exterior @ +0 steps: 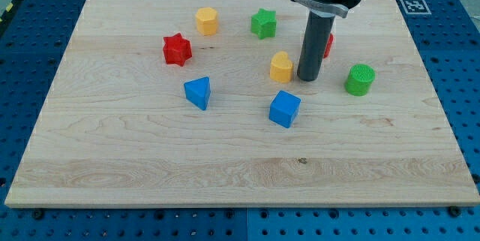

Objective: Slide the green circle a bit down

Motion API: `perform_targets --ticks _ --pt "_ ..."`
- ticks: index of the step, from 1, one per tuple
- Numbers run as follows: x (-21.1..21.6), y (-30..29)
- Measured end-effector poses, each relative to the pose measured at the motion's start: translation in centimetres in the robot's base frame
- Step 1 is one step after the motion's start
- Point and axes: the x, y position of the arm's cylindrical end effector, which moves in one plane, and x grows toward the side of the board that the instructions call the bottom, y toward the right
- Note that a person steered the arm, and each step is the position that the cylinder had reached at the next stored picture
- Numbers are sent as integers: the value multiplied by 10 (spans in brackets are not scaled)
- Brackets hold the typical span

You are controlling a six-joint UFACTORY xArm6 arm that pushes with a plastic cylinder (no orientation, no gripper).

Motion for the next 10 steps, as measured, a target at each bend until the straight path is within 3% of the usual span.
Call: perform_targets --ticks 2,4,10 --pt "-7 -48" --pt "-8 -48" --pt "63 114"
